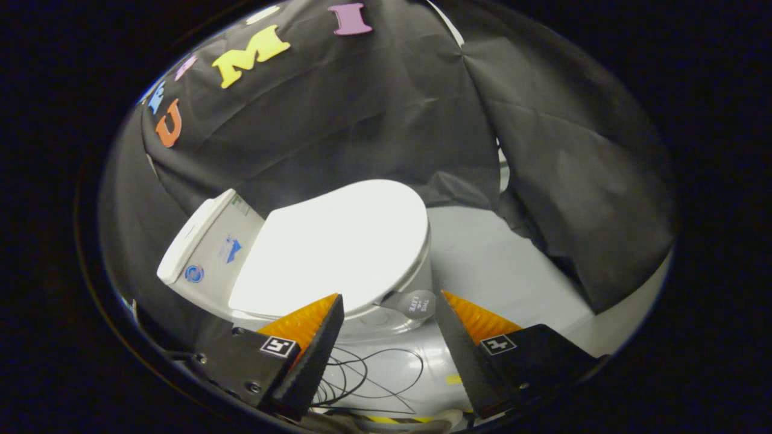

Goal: Open the toilet lid.

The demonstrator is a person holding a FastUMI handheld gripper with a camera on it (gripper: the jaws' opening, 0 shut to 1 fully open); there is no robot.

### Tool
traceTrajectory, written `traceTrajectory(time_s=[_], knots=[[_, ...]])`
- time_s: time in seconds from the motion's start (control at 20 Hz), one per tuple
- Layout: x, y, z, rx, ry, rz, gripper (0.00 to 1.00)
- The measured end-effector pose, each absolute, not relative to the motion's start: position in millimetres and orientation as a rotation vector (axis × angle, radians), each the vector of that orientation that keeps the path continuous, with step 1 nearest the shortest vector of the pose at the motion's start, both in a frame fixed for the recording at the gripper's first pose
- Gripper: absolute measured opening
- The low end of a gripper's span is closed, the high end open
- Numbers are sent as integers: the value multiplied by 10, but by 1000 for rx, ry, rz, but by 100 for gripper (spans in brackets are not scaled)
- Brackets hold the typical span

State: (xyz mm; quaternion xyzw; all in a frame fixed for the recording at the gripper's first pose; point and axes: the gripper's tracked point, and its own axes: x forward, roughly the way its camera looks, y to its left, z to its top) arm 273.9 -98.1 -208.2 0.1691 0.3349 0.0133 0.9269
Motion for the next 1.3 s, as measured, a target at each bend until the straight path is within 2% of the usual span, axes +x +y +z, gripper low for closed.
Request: traceTrajectory(time_s=[0.2,0.55,0.85,1.05,1.2,1.3], knots=[[2768,-946,-2192,341,726,59,95],[3013,-1211,-2416,389,786,-24,95],[3100,-1184,-2730,526,866,1,93],[3180,-1124,-2723,675,833,50,92],[3200,-1115,-2750,779,837,69,71],[3241,-1085,-2780,840,830,83,65]])
